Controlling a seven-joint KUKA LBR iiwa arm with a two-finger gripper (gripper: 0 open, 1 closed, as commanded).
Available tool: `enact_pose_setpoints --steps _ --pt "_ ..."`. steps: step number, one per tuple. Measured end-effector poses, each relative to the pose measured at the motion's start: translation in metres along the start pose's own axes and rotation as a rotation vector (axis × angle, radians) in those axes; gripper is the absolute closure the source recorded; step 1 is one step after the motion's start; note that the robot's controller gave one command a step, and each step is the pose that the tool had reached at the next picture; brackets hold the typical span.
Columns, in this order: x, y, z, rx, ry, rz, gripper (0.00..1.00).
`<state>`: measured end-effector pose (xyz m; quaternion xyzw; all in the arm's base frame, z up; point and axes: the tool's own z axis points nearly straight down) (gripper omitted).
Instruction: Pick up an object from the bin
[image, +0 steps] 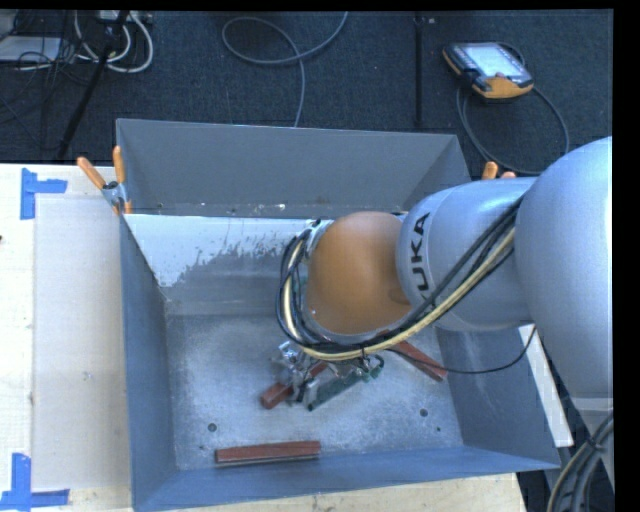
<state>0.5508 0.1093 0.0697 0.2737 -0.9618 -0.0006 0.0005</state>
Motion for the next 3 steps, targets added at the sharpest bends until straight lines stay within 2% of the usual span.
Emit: enact_pose_setpoints --steps 1,2,3 --pt "0.000 0.000 0.000 0.000 0.000 0.000 1.00" --pt "-0.013 -0.014 -0.205 0.000 0.000 -0.042 1.00" --pt "-0.015 -0.016 -0.216 0.005 -0.010 -0.042 1.00"
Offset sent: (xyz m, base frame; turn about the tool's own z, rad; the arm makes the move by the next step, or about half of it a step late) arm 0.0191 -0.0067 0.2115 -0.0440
